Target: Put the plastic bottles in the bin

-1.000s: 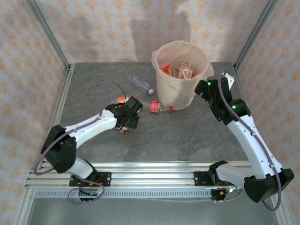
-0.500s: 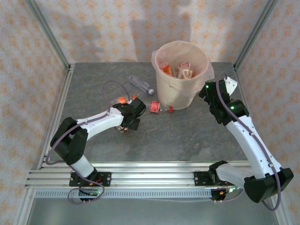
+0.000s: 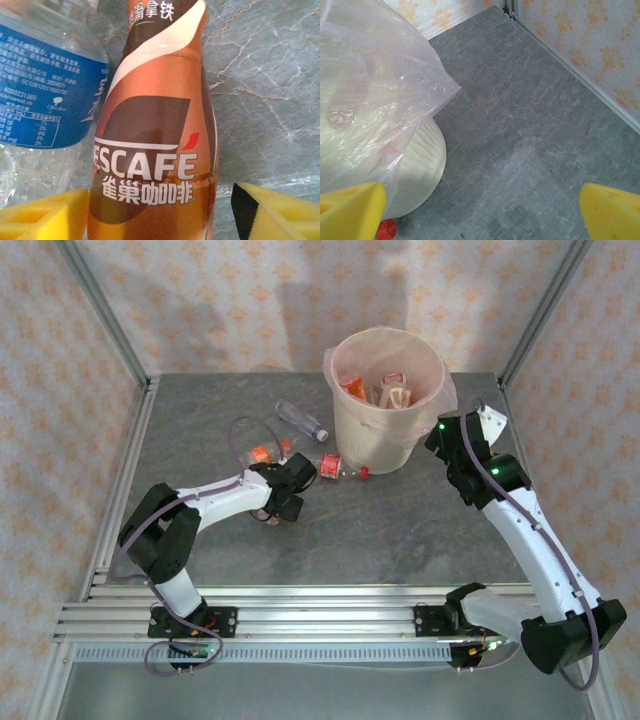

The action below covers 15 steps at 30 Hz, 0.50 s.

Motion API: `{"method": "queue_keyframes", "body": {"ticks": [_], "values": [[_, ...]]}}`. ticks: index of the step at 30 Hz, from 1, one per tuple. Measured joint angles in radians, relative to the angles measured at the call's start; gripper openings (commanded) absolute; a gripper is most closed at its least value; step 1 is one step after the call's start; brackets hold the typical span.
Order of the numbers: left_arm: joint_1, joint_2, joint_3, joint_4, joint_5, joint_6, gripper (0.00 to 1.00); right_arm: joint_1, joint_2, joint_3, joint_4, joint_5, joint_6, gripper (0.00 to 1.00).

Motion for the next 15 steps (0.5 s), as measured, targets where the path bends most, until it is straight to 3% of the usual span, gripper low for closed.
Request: {"method": "queue_keyframes", "body": {"ticks": [6, 15], "values": [[0.0, 0.045, 0.002, 0.031, 0.001, -0.013, 0.7, 0.0, -0.01, -0.008, 0.002, -0.002, 0.0, 0.99], [0.0, 0.084, 0.006, 0.04, -0.004, -0.04, 0.54, 0.0, -0.017, -0.013, 0.009, -0.011, -0.005, 0.99]]}}
